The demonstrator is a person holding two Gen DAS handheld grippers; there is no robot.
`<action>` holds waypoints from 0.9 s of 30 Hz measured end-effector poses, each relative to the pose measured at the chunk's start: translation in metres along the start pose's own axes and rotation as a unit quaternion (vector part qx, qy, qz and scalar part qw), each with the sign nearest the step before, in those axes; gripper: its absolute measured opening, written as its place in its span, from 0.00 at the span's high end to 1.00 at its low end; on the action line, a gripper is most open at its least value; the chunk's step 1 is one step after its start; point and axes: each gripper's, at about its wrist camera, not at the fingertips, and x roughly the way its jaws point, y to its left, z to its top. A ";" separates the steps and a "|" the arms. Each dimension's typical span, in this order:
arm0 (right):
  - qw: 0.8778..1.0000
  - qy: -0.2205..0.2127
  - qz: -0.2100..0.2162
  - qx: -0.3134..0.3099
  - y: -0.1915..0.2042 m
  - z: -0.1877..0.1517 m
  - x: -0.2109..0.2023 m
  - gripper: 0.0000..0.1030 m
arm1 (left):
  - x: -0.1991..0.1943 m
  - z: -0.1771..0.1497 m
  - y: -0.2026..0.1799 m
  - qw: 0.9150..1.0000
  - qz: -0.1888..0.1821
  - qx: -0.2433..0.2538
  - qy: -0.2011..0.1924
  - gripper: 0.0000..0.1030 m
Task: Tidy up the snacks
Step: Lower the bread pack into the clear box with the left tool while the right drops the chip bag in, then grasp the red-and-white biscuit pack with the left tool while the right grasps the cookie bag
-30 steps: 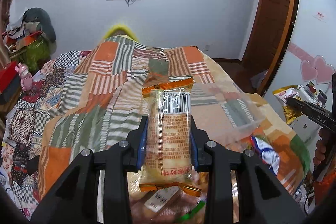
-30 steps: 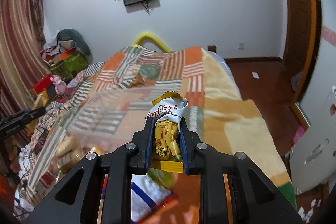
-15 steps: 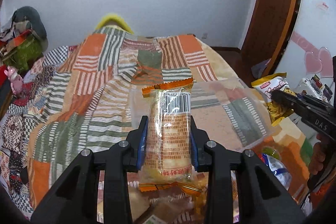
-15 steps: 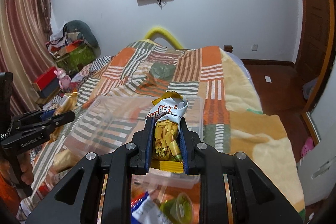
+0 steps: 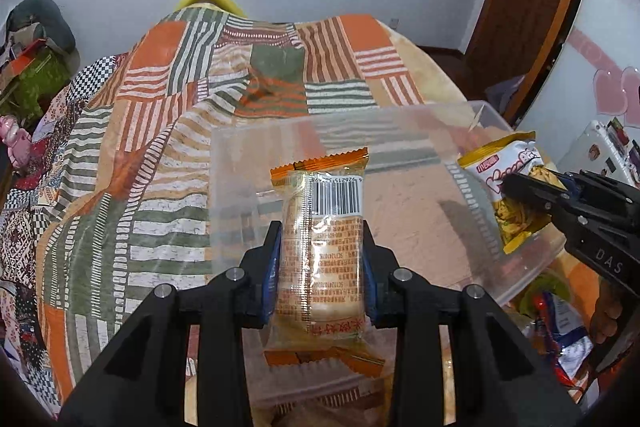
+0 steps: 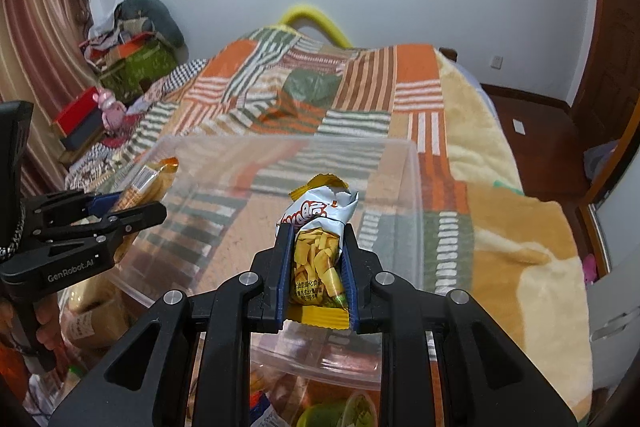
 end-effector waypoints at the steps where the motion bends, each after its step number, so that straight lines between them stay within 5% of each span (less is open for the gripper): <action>1: 1.000 0.005 0.002 -0.002 0.000 -0.001 0.000 0.80 | 0.001 0.000 0.000 1.000 0.001 0.001 0.001 0.67; 9: 1.000 -0.004 0.002 -0.014 0.003 0.003 -0.018 0.74 | -0.014 -0.002 -0.004 1.000 -0.005 0.007 -0.006 0.52; 17: 0.999 -0.042 0.005 -0.024 0.012 -0.001 -0.066 0.61 | -0.080 -0.010 0.001 0.998 0.001 0.008 -0.058 0.38; 27: 0.997 -0.074 -0.002 -0.031 0.019 -0.033 -0.122 0.50 | -0.151 -0.067 0.023 0.997 0.038 -0.001 -0.069 0.15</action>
